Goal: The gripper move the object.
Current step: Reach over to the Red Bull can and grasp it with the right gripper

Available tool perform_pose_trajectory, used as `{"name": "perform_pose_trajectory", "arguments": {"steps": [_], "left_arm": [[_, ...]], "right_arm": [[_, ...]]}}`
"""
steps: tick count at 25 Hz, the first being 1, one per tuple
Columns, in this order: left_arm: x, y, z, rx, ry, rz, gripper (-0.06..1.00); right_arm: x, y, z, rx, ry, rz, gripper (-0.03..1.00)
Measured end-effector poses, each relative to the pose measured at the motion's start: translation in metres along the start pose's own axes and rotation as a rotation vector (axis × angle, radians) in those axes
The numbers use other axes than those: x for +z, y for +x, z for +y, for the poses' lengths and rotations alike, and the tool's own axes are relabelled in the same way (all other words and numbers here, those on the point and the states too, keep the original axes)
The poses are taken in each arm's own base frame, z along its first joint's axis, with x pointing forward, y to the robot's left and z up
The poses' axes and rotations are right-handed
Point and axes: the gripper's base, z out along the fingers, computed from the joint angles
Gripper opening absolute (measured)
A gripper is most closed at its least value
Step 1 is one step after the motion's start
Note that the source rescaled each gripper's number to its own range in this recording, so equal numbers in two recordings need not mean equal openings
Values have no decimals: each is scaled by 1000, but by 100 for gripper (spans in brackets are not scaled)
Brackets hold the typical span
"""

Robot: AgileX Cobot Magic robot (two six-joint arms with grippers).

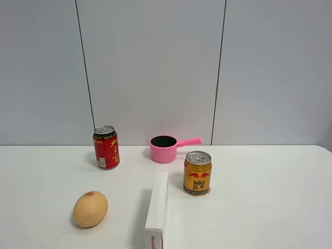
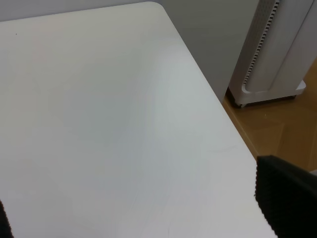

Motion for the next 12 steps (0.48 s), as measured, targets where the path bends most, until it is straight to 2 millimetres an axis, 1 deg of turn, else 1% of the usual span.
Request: {"name": "perform_pose_trajectory", "arguments": {"steps": [12], "left_arm": [[0, 0, 0, 0, 0, 0, 100]], "right_arm": [[0, 0, 0, 0, 0, 0, 100]]}}
